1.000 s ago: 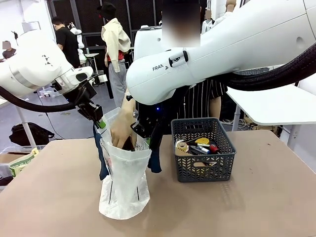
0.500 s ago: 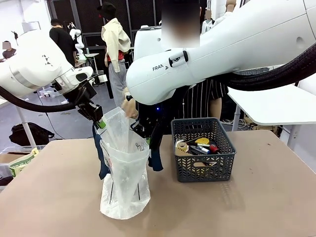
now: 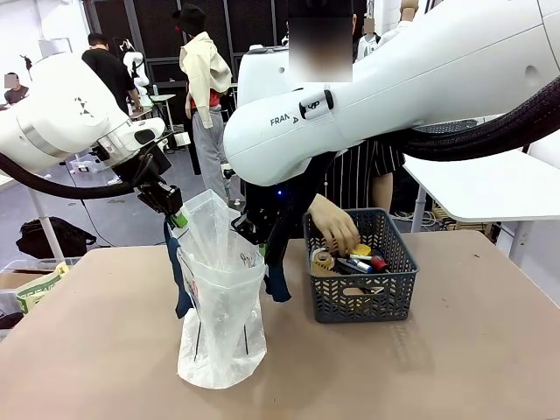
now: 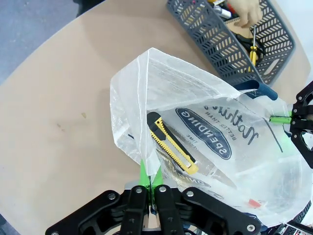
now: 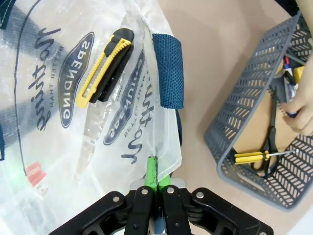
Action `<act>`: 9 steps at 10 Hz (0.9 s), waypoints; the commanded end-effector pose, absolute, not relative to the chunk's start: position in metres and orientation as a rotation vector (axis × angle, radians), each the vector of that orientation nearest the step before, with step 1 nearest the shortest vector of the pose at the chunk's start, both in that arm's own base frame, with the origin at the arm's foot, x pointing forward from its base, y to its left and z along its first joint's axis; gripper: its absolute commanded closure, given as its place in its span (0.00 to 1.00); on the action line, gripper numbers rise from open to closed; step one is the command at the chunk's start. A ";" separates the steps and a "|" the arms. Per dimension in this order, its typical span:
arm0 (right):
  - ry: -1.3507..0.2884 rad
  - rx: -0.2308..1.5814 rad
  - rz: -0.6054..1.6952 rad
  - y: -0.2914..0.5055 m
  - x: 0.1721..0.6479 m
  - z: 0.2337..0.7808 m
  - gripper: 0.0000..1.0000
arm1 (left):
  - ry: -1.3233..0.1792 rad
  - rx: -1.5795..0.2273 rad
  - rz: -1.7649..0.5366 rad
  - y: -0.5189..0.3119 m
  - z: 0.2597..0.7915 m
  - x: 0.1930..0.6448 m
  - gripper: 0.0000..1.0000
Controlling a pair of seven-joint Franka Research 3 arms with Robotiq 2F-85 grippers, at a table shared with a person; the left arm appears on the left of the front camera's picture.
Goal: Transfer purchased items from the store into the shopping bag.
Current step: Move the Reusable shopping bag to the right side of the table.
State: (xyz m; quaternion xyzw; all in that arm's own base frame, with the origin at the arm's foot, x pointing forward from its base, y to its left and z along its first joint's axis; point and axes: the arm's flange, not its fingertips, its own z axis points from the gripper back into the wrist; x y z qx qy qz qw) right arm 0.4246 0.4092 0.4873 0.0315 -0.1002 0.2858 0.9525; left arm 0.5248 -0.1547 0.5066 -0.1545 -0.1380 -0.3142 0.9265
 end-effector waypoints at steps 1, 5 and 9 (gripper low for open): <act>-0.205 0.065 0.582 0.409 0.424 0.488 1.00 | -0.293 -0.314 -0.648 -0.153 0.508 0.525 1.00; -0.205 0.065 0.582 0.409 0.424 0.488 1.00 | -0.293 -0.314 -0.648 -0.153 0.508 0.525 1.00; -0.205 0.065 0.582 0.409 0.424 0.488 1.00 | -0.293 -0.314 -0.648 -0.153 0.508 0.525 1.00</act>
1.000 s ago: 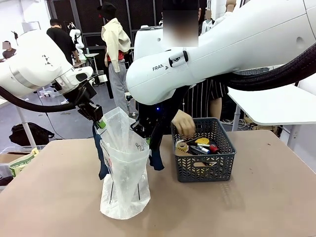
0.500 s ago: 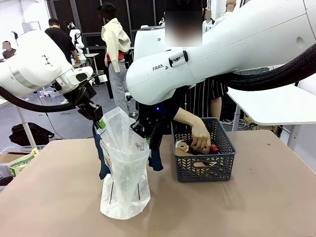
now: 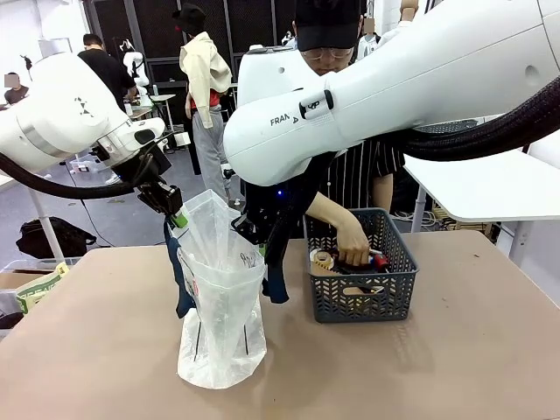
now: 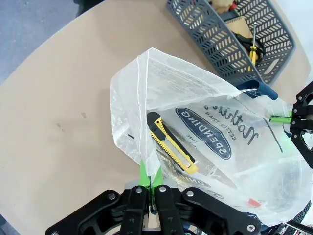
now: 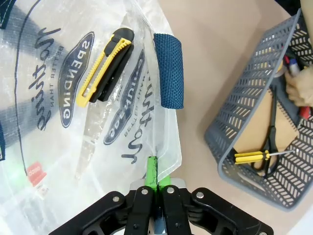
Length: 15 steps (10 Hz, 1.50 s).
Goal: Transfer purchased items from the store into the shopping bag.
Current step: Move the Reusable shopping bag to the right side of the table.
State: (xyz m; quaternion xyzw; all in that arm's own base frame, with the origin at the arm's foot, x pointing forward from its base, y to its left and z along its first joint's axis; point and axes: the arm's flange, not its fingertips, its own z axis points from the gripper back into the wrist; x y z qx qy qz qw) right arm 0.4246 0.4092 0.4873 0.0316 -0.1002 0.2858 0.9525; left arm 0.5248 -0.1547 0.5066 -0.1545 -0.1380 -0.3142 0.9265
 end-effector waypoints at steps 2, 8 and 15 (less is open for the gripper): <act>-0.205 0.065 0.582 0.409 0.424 0.488 1.00 | -0.293 -0.314 -0.648 -0.153 0.508 0.525 1.00; -0.205 0.065 0.582 0.409 0.424 0.488 1.00 | -0.293 -0.314 -0.648 -0.153 0.508 0.525 1.00; -0.205 0.065 0.582 0.409 0.424 0.488 1.00 | -0.293 -0.314 -0.648 -0.153 0.508 0.525 1.00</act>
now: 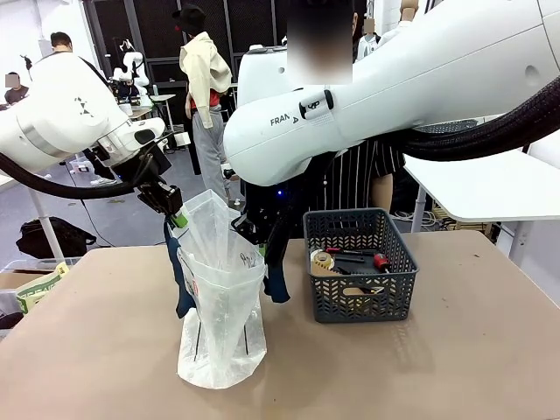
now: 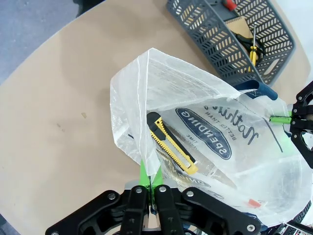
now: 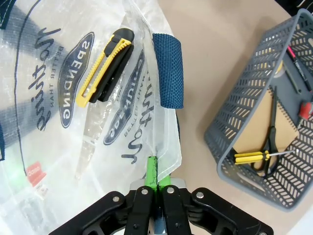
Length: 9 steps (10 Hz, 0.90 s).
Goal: Transfer purchased items from the store into the shopping bag.
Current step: Move the Reusable shopping bag to the right side of the table.
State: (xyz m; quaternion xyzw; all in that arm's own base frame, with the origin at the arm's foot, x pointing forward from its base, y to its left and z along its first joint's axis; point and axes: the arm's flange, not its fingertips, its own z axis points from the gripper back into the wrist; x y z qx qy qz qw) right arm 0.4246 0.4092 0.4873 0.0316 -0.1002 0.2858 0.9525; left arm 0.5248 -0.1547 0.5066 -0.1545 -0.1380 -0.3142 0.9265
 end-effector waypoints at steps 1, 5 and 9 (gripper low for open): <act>-0.205 0.065 0.582 0.409 0.424 0.488 1.00 | -0.293 -0.314 -0.648 -0.153 0.508 0.525 1.00; -0.205 0.065 0.582 0.409 0.424 0.488 1.00 | -0.293 -0.314 -0.648 -0.153 0.508 0.525 1.00; -0.205 0.065 0.582 0.409 0.424 0.488 1.00 | -0.293 -0.314 -0.648 -0.153 0.508 0.525 1.00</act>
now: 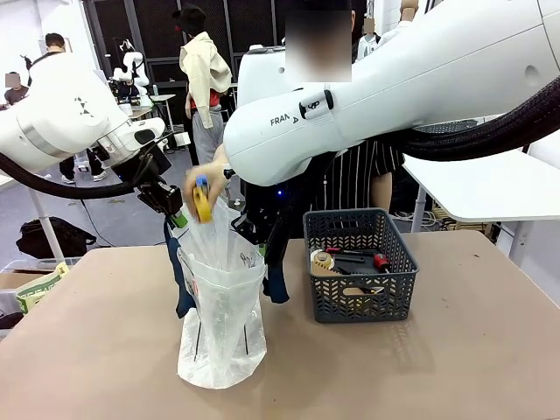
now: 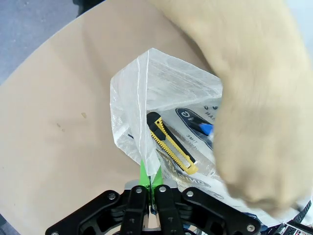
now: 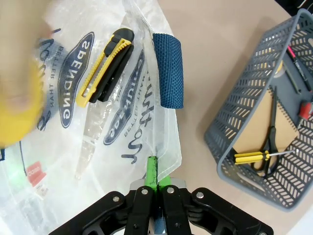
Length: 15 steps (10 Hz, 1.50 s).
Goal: Transfer purchased items from the store into the shopping bag.
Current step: Move the Reusable shopping bag to the right side of the table.
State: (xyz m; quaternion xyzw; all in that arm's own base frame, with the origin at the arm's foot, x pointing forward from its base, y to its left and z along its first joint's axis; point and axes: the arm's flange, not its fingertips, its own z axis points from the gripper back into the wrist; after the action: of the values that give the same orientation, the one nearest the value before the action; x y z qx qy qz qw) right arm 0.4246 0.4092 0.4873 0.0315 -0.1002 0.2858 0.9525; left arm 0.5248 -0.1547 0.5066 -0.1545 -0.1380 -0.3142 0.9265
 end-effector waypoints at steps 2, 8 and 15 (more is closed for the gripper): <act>-0.205 0.065 0.582 0.409 0.424 0.488 1.00 | -0.293 -0.314 -0.648 -0.153 0.508 0.525 1.00; -0.205 0.065 0.582 0.409 0.424 0.488 1.00 | -0.293 -0.314 -0.648 -0.153 0.508 0.525 1.00; -0.205 0.065 0.582 0.409 0.424 0.488 1.00 | -0.293 -0.314 -0.648 -0.153 0.508 0.525 1.00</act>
State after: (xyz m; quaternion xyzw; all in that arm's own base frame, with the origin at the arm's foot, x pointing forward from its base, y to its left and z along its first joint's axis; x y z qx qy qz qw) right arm 0.4245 0.4092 0.4874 0.0316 -0.1003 0.2858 0.9525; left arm 0.5248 -0.1547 0.5065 -0.1545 -0.1380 -0.3142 0.9265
